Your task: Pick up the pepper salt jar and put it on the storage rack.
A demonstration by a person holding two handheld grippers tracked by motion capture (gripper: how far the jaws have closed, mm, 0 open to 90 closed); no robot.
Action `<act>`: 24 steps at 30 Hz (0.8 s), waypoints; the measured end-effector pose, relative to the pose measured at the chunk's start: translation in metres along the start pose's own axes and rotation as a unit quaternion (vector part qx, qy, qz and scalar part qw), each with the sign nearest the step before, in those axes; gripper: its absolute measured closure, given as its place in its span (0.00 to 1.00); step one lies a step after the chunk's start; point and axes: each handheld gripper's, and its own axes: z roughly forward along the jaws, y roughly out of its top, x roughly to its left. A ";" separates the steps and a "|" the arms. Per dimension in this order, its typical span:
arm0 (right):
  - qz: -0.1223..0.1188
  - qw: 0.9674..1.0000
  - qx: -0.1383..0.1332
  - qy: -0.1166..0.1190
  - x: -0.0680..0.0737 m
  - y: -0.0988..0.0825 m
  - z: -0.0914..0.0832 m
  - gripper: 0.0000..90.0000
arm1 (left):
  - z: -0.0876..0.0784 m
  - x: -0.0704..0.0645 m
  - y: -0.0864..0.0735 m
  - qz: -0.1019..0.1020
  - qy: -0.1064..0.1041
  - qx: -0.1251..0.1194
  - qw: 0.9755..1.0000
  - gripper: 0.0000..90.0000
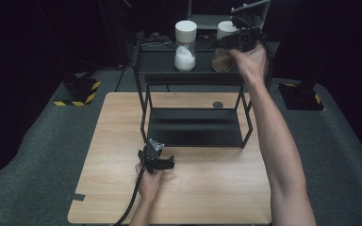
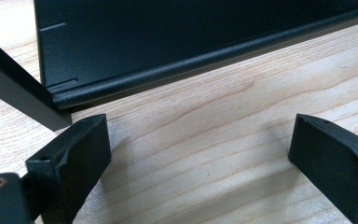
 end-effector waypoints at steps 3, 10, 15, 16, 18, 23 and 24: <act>-0.002 1.000 -0.005 -0.011 0.003 -0.004 -0.003 0.14 | 0.000 0.000 0.000 0.000 0.000 0.000 1.000 0.06; -0.011 1.000 -0.022 -0.012 0.004 -0.013 -0.018 0.09 | 0.000 0.000 0.000 0.000 0.000 0.000 1.000 0.06; -0.014 1.000 -0.026 -0.003 -0.001 -0.024 -0.027 0.08 | 0.000 0.000 0.000 -0.001 0.001 -0.001 1.000 0.06; -0.017 1.000 -0.025 -0.003 -0.001 -0.026 -0.028 0.08 | 0.000 0.000 0.000 -0.001 0.001 -0.001 1.000 0.06; -0.019 1.000 -0.024 -0.003 -0.002 -0.028 -0.030 0.08 | 0.000 0.000 0.000 0.000 0.001 0.000 1.000 0.06; -0.023 0.999 -0.035 0.005 -0.004 -0.043 -0.042 0.09 | 0.000 0.000 0.000 0.000 0.001 0.000 1.000 0.06; -0.025 0.999 -0.033 0.006 -0.005 -0.047 -0.043 0.10 | 0.000 0.000 0.000 -0.001 0.001 -0.001 1.000 0.06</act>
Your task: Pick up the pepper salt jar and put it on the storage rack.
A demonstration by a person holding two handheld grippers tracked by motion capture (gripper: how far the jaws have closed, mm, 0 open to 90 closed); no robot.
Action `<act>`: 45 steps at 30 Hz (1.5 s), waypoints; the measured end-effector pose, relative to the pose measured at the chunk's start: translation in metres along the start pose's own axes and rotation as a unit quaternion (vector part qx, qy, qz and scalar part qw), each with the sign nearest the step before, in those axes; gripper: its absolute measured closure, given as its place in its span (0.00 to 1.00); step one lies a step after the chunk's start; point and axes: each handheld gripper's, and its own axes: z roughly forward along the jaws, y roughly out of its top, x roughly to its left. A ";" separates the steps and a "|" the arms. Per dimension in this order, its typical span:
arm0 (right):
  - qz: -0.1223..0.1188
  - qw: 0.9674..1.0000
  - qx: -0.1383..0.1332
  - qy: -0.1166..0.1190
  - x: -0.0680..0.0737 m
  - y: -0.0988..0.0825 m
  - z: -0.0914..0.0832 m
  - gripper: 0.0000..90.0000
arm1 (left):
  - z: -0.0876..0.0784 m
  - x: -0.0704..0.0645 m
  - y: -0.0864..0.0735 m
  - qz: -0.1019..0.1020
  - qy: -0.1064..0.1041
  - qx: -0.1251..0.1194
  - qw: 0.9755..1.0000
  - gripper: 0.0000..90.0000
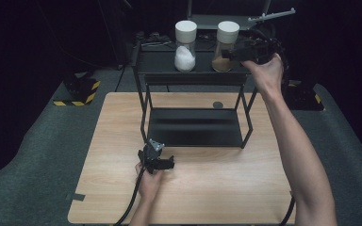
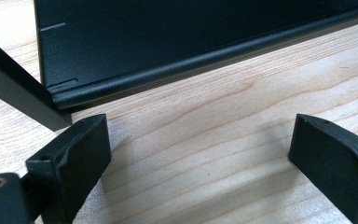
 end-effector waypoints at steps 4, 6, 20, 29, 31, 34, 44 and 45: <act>-0.006 1.000 0.003 0.003 -0.002 -0.017 -0.004 0.10 | 0.000 0.000 0.000 0.000 0.000 0.000 1.000 0.06; -0.002 1.000 0.001 0.008 -0.005 -0.024 -0.006 0.10 | 0.000 0.000 0.000 0.000 0.000 0.000 1.000 0.06; -0.011 0.999 -0.018 0.030 -0.012 -0.065 -0.025 0.10 | 0.000 0.000 0.000 0.000 0.000 -0.001 1.000 0.06; -0.013 0.999 -0.022 0.030 -0.015 -0.090 -0.029 0.10 | 0.000 0.001 0.000 0.000 -0.001 0.000 1.000 0.06; -0.008 0.999 -0.020 0.033 -0.018 -0.095 -0.028 0.10 | 0.000 0.000 0.000 0.000 -0.001 0.000 1.000 0.06; -0.004 0.999 -0.018 0.037 -0.022 -0.105 -0.028 0.10 | 0.000 0.000 0.000 0.000 -0.001 0.000 1.000 0.06; 0.007 0.999 -0.013 0.045 -0.030 -0.128 -0.025 0.10 | 0.000 0.001 0.000 0.001 -0.001 0.000 1.000 0.06; 0.007 0.999 -0.012 0.043 -0.029 -0.130 -0.024 0.10 | 0.000 0.001 0.000 0.000 -0.001 0.000 1.000 0.06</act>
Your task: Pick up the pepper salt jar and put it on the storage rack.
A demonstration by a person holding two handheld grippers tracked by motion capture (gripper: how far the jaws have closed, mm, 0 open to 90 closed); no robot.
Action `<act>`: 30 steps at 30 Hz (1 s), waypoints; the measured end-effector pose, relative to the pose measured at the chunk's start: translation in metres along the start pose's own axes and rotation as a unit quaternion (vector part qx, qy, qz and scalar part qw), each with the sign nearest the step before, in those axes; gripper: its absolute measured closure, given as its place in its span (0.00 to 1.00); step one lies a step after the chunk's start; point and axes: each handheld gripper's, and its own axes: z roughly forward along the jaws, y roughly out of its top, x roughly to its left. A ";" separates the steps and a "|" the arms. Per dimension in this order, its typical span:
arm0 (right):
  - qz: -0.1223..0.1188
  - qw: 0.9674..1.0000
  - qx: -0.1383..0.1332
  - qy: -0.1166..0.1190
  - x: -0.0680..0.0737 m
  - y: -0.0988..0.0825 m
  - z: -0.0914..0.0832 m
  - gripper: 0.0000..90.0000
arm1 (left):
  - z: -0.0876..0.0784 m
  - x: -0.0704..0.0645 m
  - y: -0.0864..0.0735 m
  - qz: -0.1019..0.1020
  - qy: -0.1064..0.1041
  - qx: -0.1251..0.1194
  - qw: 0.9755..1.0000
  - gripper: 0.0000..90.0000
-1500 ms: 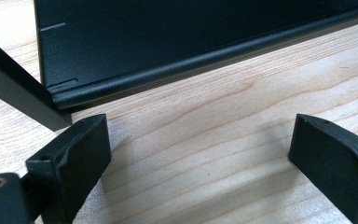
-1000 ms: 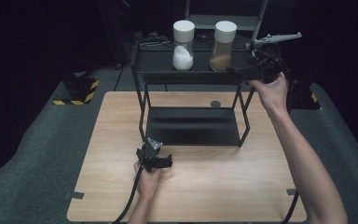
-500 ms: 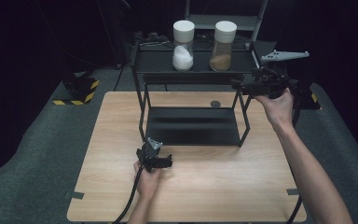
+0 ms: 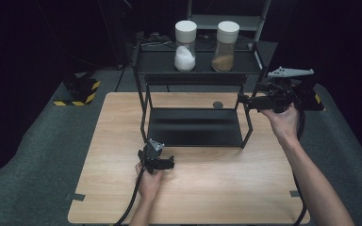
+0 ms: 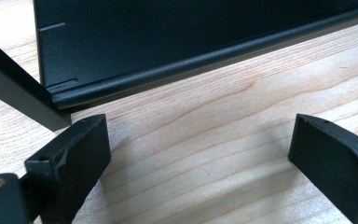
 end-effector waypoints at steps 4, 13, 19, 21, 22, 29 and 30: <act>-0.002 1.000 0.004 0.000 0.000 -0.005 0.001 0.10 | 0.000 0.000 0.000 0.000 0.000 0.000 1.000 0.06; 0.016 1.000 0.009 0.002 -0.007 -0.023 0.003 0.10 | 0.000 0.000 0.000 0.000 0.000 0.000 1.000 0.06; 0.022 1.000 0.010 0.001 -0.010 -0.031 0.004 0.10 | 0.000 0.000 0.000 0.000 0.000 0.000 1.000 0.06; 0.026 1.000 0.011 0.004 -0.011 -0.036 0.004 0.10 | 0.000 0.000 0.000 0.000 0.000 0.000 1.000 0.06; 0.026 1.000 0.011 0.004 -0.011 -0.036 0.004 0.10 | 0.000 0.000 0.000 0.000 0.000 0.000 1.000 0.06; 0.029 0.999 0.014 0.007 -0.012 -0.050 0.008 0.11 | 0.000 0.000 0.000 0.000 0.000 0.000 1.000 0.06; 0.029 0.999 0.015 0.007 -0.012 -0.051 0.008 0.11 | 0.000 0.000 0.000 0.000 0.000 0.000 1.000 0.06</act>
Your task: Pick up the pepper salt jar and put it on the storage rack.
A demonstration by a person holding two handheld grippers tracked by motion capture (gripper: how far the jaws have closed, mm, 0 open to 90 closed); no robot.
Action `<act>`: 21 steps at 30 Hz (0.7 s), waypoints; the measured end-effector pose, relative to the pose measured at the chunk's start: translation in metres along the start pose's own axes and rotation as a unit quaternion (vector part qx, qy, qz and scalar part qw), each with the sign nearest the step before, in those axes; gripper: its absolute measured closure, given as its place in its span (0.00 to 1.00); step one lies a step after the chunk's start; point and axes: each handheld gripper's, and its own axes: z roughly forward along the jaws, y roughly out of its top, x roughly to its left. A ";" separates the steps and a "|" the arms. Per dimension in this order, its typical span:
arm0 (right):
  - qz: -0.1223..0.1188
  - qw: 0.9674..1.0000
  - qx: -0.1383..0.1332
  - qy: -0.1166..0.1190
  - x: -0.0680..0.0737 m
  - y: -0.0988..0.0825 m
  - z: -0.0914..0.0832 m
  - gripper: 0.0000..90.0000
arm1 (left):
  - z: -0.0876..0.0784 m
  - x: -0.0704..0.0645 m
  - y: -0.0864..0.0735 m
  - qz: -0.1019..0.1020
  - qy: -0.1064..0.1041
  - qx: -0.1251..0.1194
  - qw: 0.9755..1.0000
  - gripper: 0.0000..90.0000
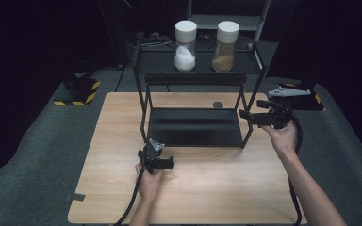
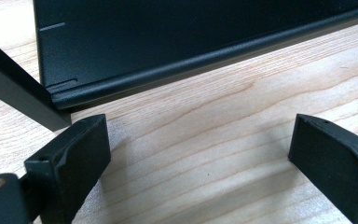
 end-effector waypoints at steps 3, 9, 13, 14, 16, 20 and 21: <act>-0.002 1.000 0.003 -0.002 0.001 -0.002 0.001 0.11 | 0.000 0.000 0.000 0.000 0.000 0.000 1.000 0.06; -0.006 1.000 0.003 -0.004 0.002 -0.011 0.003 0.11 | 0.000 0.000 0.000 0.000 0.000 0.000 1.000 0.06; -0.006 1.000 0.005 -0.005 0.002 -0.016 0.004 0.11 | 0.000 0.000 0.000 0.000 0.000 0.000 1.000 0.06; -0.006 1.000 0.005 -0.006 0.002 -0.017 0.005 0.11 | 0.000 0.000 0.000 0.000 0.000 0.000 1.000 0.06; -0.004 1.000 0.005 -0.005 0.003 -0.020 0.005 0.11 | 0.000 0.000 0.000 0.000 0.000 0.000 1.000 0.06; -0.004 1.000 0.003 -0.006 0.003 -0.027 0.007 0.11 | 0.000 0.000 0.000 0.000 0.000 0.000 1.000 0.06; -0.006 1.000 0.003 -0.006 0.003 -0.030 0.008 0.11 | 0.000 0.000 0.000 0.000 0.000 0.000 1.000 0.06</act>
